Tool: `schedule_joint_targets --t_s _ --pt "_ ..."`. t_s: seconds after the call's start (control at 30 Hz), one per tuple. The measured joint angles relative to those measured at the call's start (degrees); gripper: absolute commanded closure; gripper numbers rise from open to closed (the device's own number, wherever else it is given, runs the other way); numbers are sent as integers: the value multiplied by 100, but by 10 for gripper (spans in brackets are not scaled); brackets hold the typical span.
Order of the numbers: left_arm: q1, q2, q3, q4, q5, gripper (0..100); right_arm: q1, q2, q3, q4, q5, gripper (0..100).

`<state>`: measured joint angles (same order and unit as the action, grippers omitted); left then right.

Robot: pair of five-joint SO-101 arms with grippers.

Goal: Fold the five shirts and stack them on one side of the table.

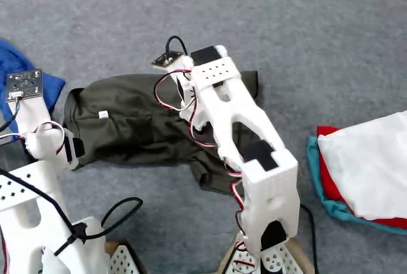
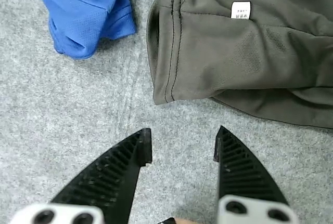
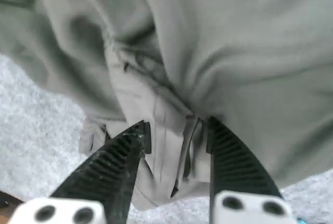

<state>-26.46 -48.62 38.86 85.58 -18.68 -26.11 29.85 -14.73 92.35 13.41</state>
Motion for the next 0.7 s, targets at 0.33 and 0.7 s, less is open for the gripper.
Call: schedule_joint_targets --t_s 0.33,0.7 --pt "0 0 0 0 0 792 0 484 -1178 607 -97 924" --pt "0 0 0 0 0 792 0 484 -1310 774 -97 953"
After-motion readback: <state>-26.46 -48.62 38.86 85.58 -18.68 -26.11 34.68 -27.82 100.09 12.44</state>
